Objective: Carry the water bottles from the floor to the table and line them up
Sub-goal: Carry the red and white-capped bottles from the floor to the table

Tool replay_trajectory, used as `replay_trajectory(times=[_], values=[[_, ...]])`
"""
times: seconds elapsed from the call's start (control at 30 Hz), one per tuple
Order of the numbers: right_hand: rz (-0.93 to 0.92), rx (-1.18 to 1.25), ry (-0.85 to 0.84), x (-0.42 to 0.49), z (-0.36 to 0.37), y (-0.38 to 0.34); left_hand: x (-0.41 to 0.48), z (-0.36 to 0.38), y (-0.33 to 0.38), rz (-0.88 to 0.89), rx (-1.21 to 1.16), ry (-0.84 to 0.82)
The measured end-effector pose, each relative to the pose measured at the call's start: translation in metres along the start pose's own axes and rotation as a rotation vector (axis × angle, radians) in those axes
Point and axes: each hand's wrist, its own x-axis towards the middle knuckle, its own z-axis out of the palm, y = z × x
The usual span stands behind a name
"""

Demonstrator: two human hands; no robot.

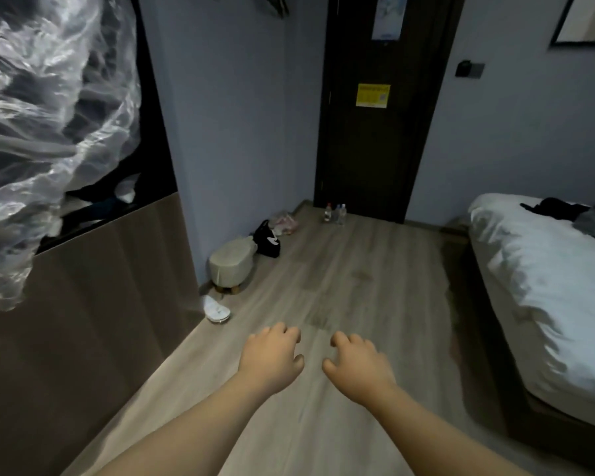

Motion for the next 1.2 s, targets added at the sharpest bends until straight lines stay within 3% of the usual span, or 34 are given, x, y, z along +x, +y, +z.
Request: replay_trajectory(times=[0.37,0.83,1.2], values=[[0.084,0.040,-0.035,0.181,-0.021,0.034,0.196,0.012,-0.023,0.050,0.038,-0.115],[0.103,0.027,0.021,0.510,-0.133,0.151,0.564,-0.007,0.029,0.082,0.096,-0.099],[0.093,0.011,-0.002,0.760,-0.171,0.171,0.816,-0.006,-0.025,0.090,0.106,-0.082]])
